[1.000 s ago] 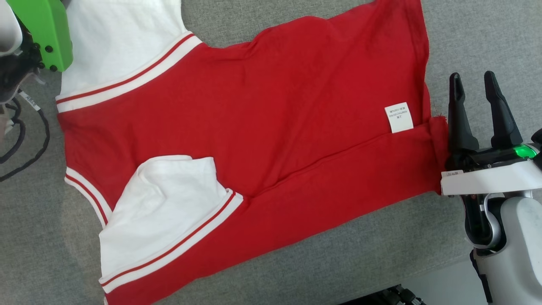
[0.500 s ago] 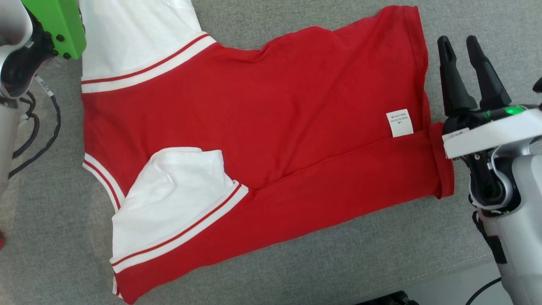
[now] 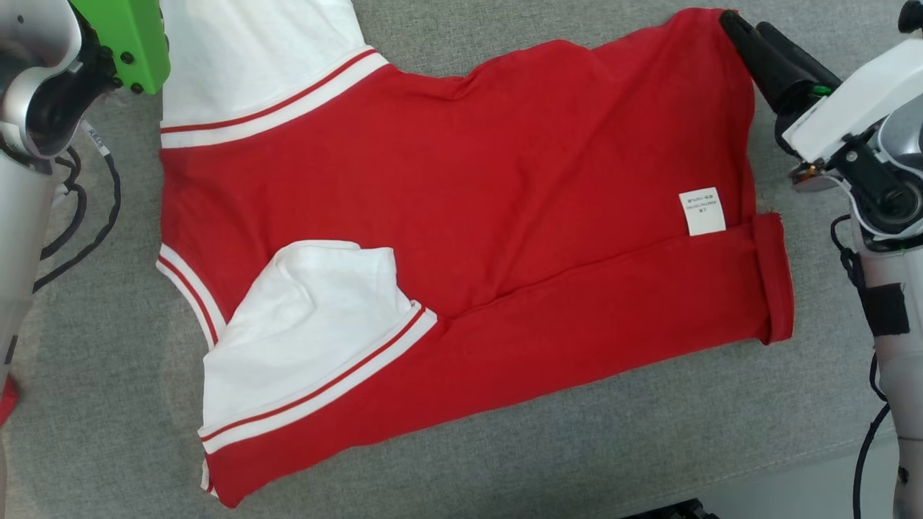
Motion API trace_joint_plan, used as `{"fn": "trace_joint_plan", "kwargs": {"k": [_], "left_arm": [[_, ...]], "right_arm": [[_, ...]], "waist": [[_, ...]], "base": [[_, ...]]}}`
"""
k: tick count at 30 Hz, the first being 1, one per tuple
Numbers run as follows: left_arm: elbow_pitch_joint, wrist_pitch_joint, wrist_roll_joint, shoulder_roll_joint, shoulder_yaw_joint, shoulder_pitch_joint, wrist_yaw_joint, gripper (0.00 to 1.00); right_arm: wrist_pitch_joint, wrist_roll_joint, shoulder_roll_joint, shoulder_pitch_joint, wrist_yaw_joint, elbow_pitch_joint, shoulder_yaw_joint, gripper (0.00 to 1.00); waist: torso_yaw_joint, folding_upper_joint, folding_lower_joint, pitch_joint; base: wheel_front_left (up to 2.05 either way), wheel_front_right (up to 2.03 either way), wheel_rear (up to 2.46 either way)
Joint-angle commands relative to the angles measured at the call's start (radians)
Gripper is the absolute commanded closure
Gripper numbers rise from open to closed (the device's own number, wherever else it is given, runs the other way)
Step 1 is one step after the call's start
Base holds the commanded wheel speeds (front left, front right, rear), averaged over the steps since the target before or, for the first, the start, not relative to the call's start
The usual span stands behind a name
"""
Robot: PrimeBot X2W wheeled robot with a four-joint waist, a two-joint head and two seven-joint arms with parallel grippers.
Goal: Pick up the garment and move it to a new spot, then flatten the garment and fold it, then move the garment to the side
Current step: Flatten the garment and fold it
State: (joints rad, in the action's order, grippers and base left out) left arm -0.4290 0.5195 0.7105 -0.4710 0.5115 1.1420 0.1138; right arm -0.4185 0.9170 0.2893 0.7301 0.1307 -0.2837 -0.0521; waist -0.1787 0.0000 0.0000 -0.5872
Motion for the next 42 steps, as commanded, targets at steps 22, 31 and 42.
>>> {"fn": "trace_joint_plan", "kwargs": {"k": [22,31,42], "left_arm": [[0.015,-0.059,-0.007,-0.008,0.008,0.065,0.005,1.00],[0.022,-0.200,-0.011,0.005,-0.012,0.099,0.011,1.00],[0.081,-0.292,0.088,0.015,-0.027,-0.009,0.016,1.00]], "right_arm": [[-0.148,0.082,0.023,0.101,0.000,-0.045,0.102,1.00],[-0.035,0.087,0.041,0.137,0.000,-0.017,0.127,1.00],[-0.003,0.147,0.118,0.037,0.000,0.054,0.097,1.00]], "waist": [[0.046,0.0000,0.0000,-0.058],[0.055,0.0000,0.0000,-0.059],[0.091,0.0000,0.0000,-0.009]], "base": [[0.00,0.00,0.00],[0.00,0.00,0.00],[0.00,0.00,0.00]]}}
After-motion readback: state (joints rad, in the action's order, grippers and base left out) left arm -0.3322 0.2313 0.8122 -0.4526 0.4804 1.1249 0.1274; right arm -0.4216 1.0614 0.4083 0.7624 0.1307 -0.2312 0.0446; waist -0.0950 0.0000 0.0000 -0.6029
